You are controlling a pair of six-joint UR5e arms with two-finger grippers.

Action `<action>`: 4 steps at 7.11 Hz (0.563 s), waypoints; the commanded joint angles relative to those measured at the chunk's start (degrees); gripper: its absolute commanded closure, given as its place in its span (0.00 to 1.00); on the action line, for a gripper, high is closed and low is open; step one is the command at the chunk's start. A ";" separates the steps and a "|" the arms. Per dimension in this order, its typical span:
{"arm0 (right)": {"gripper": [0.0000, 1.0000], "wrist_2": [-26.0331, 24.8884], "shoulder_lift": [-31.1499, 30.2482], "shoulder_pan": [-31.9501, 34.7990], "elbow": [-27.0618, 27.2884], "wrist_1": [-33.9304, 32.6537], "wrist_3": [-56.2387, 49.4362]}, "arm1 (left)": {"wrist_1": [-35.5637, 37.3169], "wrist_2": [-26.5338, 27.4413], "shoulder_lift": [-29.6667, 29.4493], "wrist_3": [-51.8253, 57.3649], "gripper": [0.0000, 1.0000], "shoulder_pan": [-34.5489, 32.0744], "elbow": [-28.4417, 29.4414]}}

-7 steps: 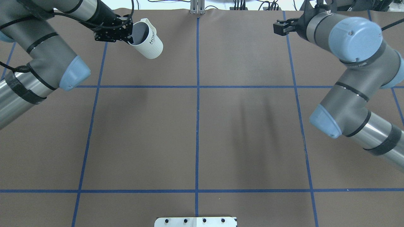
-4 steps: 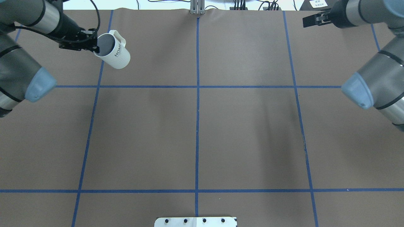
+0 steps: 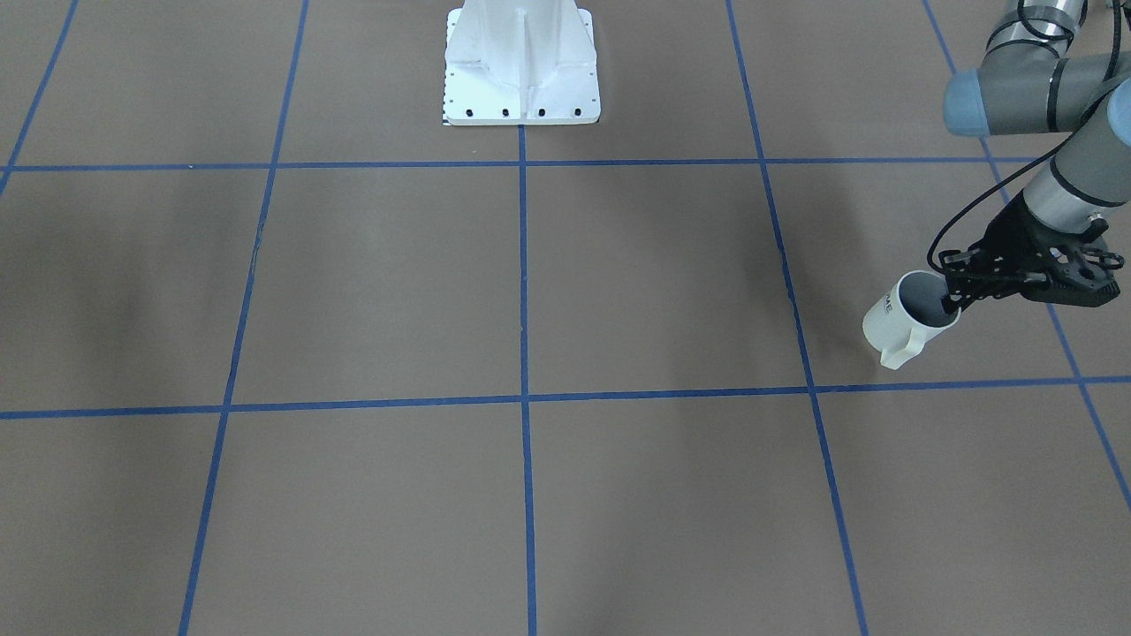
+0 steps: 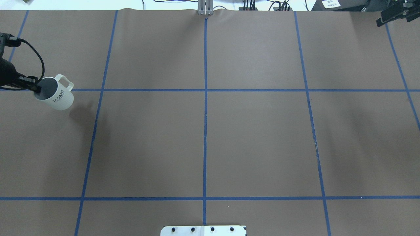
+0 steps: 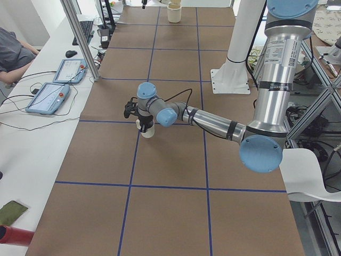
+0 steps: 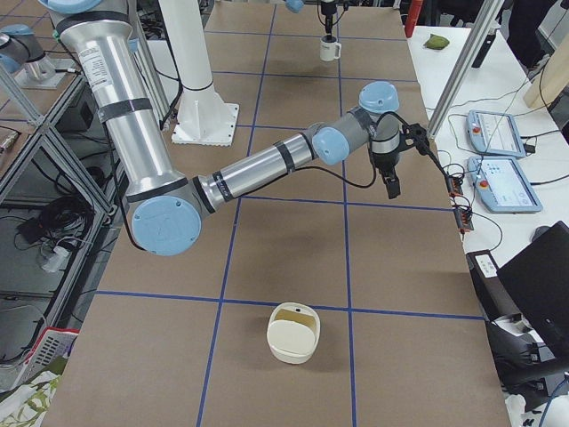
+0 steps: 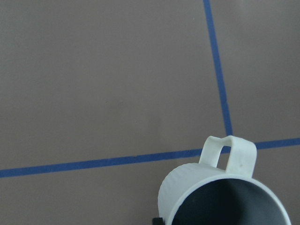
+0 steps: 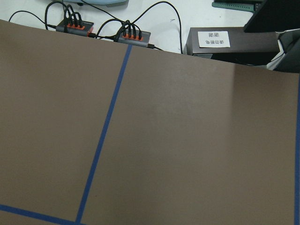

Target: Left arm hands cup to right arm to dump lemon

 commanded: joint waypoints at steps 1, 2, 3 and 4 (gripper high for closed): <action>0.00 4.79 0.15 3.99 -2.37 -2.80 -3.44 | -0.27 -0.09 4.33 5.62 1.00 -0.05 -0.46; 0.00 5.07 0.07 4.18 -3.08 -2.71 -5.45 | -0.45 -0.09 4.95 5.73 1.00 -0.05 -0.46; 0.00 5.33 -0.28 4.62 -3.26 -2.71 -6.08 | -0.45 -0.09 4.87 5.65 0.94 0.04 -0.29; 0.00 5.34 -0.55 4.62 -3.26 -2.54 -6.96 | -0.45 -0.09 4.87 5.65 0.85 0.04 -0.02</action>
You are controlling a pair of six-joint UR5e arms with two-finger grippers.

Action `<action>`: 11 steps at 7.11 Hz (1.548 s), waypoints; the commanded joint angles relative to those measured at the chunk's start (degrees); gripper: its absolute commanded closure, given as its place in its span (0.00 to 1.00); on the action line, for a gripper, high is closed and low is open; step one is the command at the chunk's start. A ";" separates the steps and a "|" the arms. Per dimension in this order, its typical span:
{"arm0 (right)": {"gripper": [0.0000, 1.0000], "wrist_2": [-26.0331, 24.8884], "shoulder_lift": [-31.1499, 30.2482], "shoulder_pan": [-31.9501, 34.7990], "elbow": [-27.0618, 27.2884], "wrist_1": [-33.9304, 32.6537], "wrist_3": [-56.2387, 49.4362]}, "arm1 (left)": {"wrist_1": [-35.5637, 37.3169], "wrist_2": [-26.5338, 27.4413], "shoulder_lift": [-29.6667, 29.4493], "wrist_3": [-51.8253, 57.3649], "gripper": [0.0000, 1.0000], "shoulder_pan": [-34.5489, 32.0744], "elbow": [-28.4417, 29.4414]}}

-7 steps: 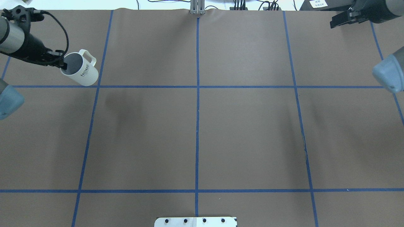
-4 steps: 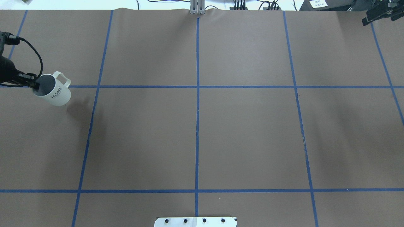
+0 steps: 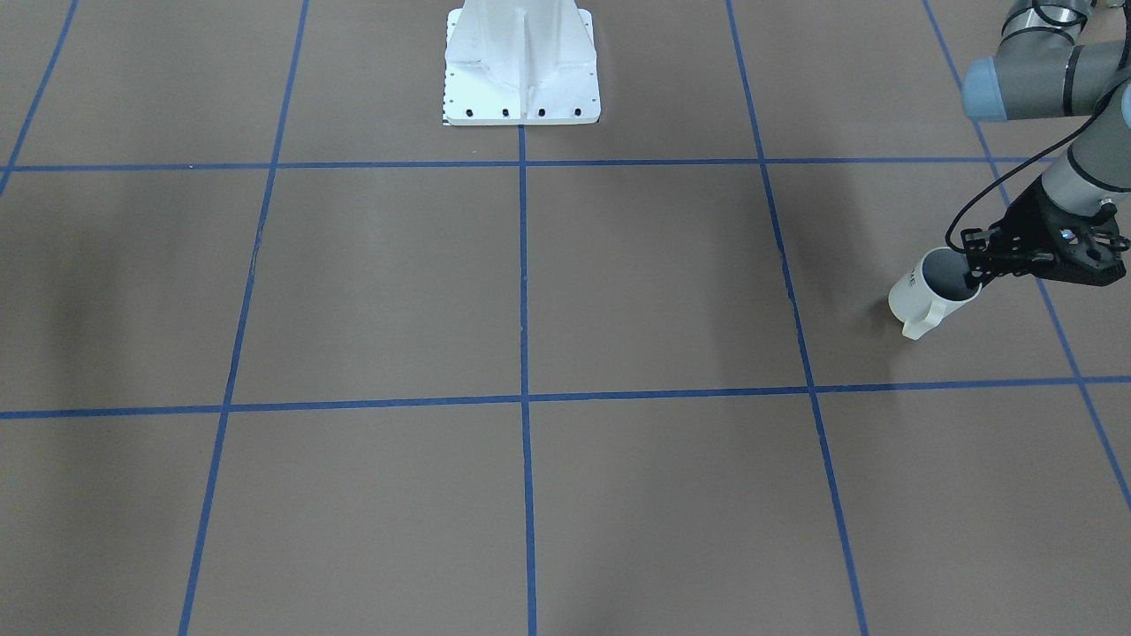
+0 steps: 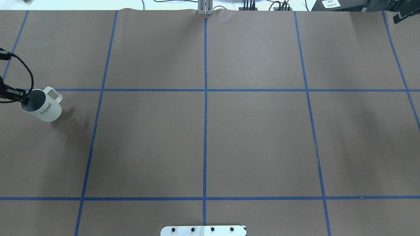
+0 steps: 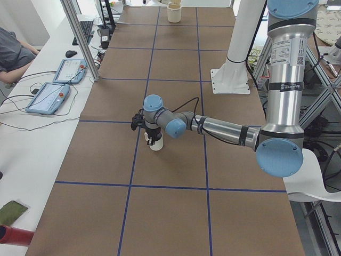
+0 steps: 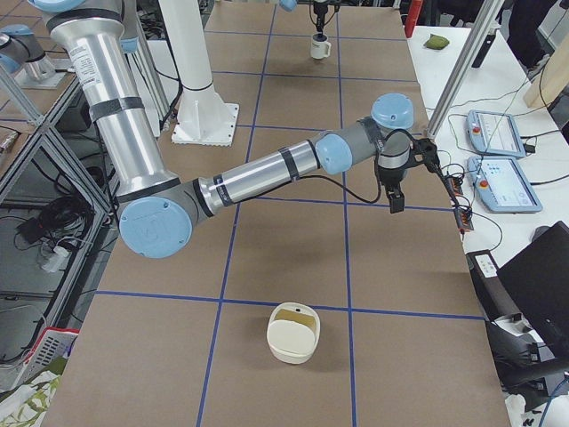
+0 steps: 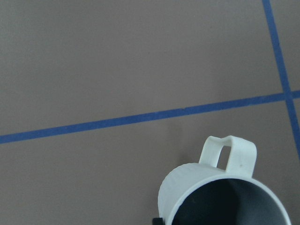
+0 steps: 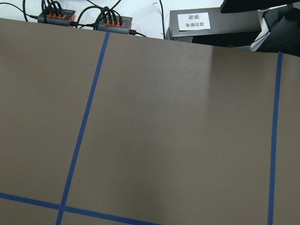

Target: Left arm hands cup to right arm to dump lemon

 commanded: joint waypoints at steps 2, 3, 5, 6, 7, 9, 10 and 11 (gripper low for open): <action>0.00 0.08 -0.95 0.27 -0.22 0.54 -1.22 | -0.12 0.08 0.14 0.13 0.68 0.13 0.51; 0.00 0.08 -1.21 0.27 -0.22 0.55 -1.22 | -0.12 0.08 0.14 0.21 0.33 0.13 0.43; 0.00 -0.18 -1.13 0.53 -0.66 -0.07 -1.31 | 0.84 -1.13 -0.30 0.48 0.00 -1.78 -0.97; 0.00 0.34 -0.52 1.06 -2.49 -0.59 -1.48 | 3.55 -2.28 -0.91 3.09 0.00 -5.98 -1.07; 0.00 0.00 0.71 0.89 -5.29 -1.73 -4.62 | 7.84 -2.38 -1.18 11.12 0.00 -9.59 -1.07; 0.00 -0.26 2.03 3.08 -10.23 -6.02 -16.03 | 19.87 -2.38 -3.81 27.38 0.00 -18.37 -1.07; 0.00 -0.53 1.95 3.61 -10.41 -8.92 -17.90 | 23.40 -2.38 -3.82 33.99 0.00 -22.50 -0.81; 0.00 -0.44 1.60 4.92 -10.42 -11.03 -21.14 | 26.74 -2.46 -3.64 36.92 0.00 -25.67 -0.54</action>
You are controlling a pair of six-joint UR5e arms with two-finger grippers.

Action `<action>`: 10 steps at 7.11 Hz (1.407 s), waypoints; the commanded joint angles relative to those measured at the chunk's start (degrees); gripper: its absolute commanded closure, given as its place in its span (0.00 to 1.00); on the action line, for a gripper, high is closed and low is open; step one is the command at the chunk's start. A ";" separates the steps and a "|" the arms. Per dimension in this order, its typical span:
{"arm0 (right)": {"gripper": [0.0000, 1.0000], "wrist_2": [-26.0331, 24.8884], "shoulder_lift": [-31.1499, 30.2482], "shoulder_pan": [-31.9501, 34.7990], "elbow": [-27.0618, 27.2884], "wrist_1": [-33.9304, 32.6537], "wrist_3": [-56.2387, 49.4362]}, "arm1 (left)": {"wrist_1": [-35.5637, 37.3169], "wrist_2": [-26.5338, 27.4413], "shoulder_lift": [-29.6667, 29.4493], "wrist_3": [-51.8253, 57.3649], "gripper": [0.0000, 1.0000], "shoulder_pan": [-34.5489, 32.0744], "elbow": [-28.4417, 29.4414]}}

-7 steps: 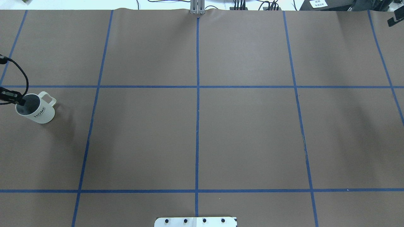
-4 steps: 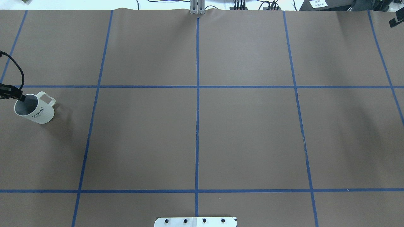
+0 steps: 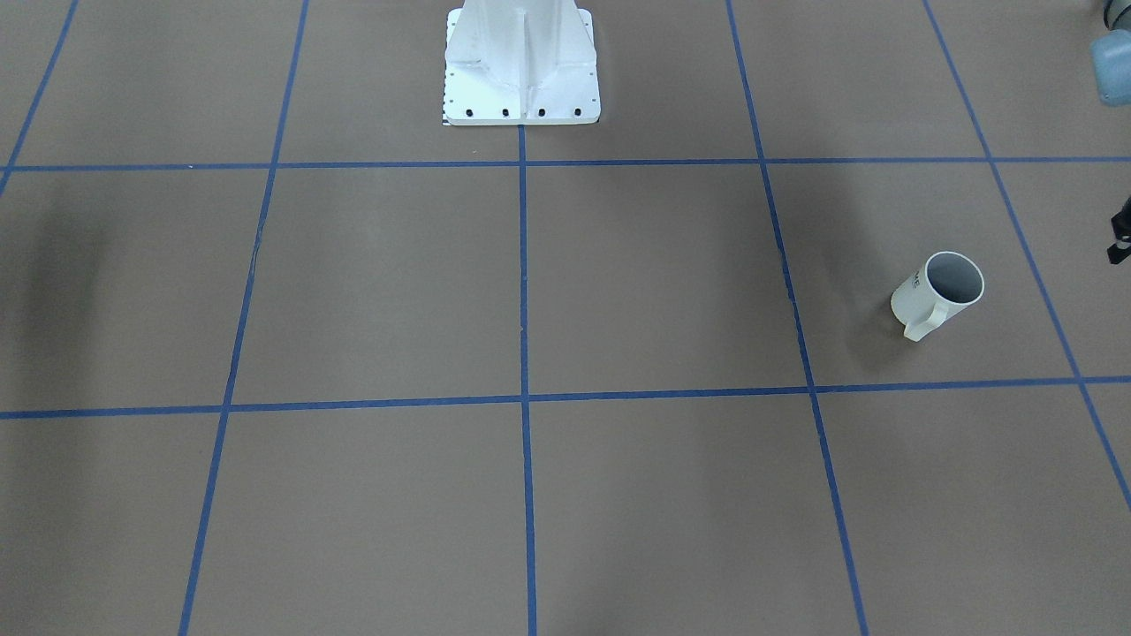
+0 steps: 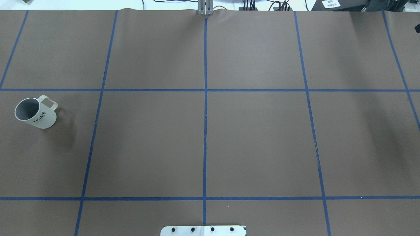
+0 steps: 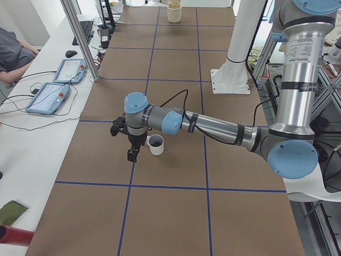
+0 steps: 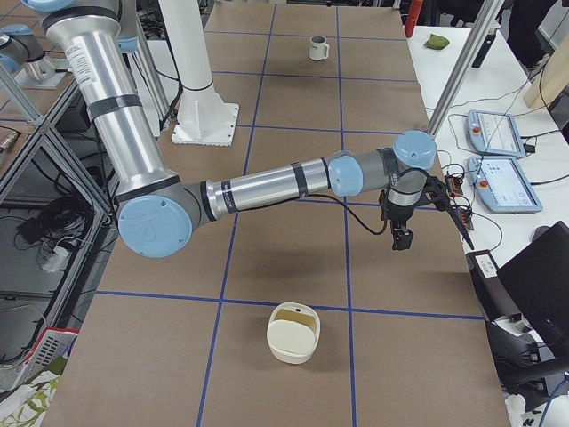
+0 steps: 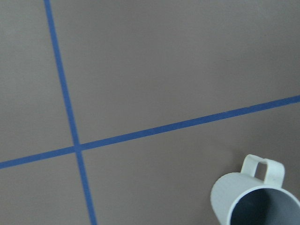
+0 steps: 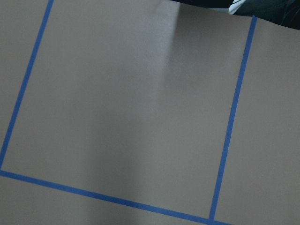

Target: Left arm hands cup to right arm to dump lemon

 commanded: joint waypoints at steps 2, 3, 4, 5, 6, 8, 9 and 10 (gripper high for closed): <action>0.00 -0.16 -1.25 4.16 0.29 -10.87 -10.89 | 5.43 0.88 1.60 8.78 0.00 -5.10 0.81; 0.00 -0.68 -5.18 4.35 0.56 -10.55 -10.57 | 5.78 0.71 1.53 8.79 0.00 -5.53 1.43; 0.00 -0.60 -7.31 4.27 0.56 -10.46 -9.88 | 5.87 0.27 1.35 8.79 0.00 -6.58 1.26; 0.00 -0.60 -8.20 4.35 0.47 -10.46 -9.87 | 5.87 0.10 1.17 8.79 0.00 -7.72 1.26; 0.00 -0.51 -10.90 4.36 0.73 -8.29 -9.96 | 5.44 -0.08 2.13 9.05 0.00 -7.91 1.26; 0.00 -1.12 -15.05 4.44 0.91 4.09 -9.78 | 5.69 -0.17 3.37 10.11 0.00 -8.00 0.38; 0.00 -1.39 -15.06 4.44 1.26 4.13 -9.69 | 5.87 -3.22 3.54 9.76 0.00 -8.09 0.55; 0.00 -1.39 -15.32 4.44 1.96 4.04 -9.69 | 5.44 -6.99 3.81 9.59 0.00 -8.26 0.55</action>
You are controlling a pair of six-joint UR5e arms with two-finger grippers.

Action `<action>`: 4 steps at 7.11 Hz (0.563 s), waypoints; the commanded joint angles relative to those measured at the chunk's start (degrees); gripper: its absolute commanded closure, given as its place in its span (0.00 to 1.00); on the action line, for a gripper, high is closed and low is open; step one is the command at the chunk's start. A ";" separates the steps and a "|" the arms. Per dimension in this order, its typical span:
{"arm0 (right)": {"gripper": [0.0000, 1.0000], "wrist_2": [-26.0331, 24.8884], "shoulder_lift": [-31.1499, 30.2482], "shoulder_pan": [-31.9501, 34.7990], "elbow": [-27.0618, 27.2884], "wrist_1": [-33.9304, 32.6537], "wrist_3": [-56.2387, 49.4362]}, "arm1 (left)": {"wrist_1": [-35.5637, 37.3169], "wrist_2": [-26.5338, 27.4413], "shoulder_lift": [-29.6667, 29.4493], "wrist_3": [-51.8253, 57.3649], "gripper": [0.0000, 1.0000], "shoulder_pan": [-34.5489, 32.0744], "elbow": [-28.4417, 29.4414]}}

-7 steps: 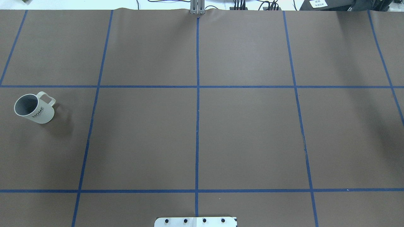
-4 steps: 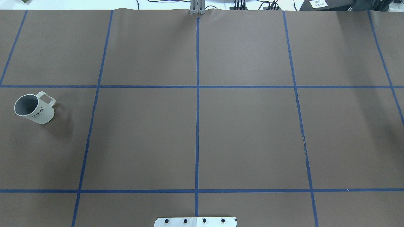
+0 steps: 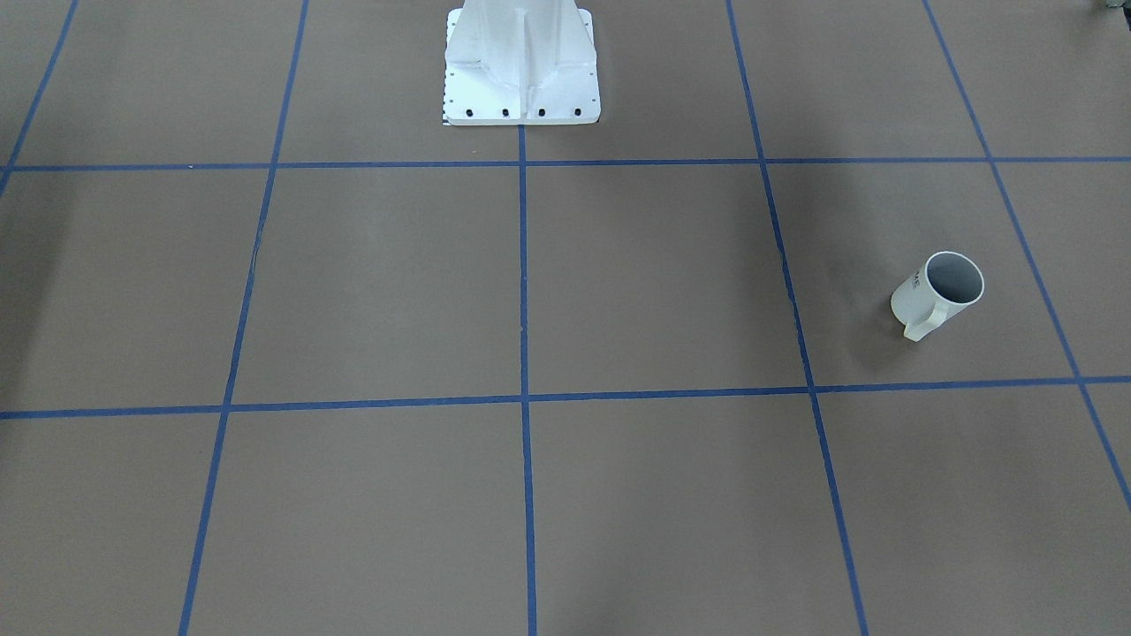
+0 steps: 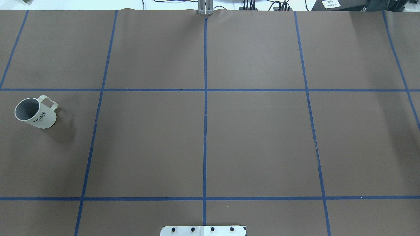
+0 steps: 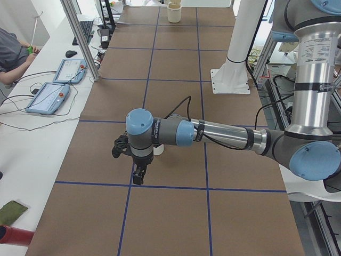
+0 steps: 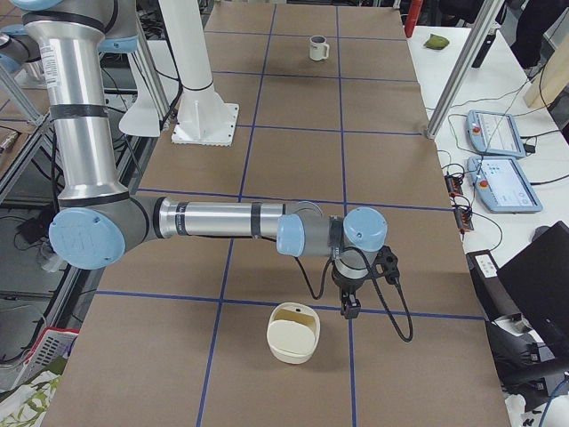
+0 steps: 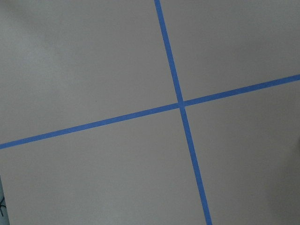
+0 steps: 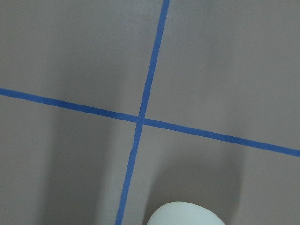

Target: Left arm hands cup to right arm to dump lemon

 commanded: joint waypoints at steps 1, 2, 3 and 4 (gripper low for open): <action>0.00 -0.22 -0.53 0.00 0.90 0.81 -0.04 | -0.48 -3.80 1.52 -0.29 0.00 -0.60 -0.17; 0.00 -0.22 -0.54 0.00 0.91 0.81 -0.04 | -0.56 -3.72 1.54 -0.12 0.00 -0.69 -0.26; 0.00 -0.22 -0.62 -0.08 0.91 0.81 -0.04 | -0.57 -3.63 1.62 -0.03 0.00 -0.69 -0.26; 0.00 -0.22 -0.54 -0.08 0.91 0.89 -0.04 | -0.65 -3.71 2.15 -0.03 0.00 -0.60 -0.35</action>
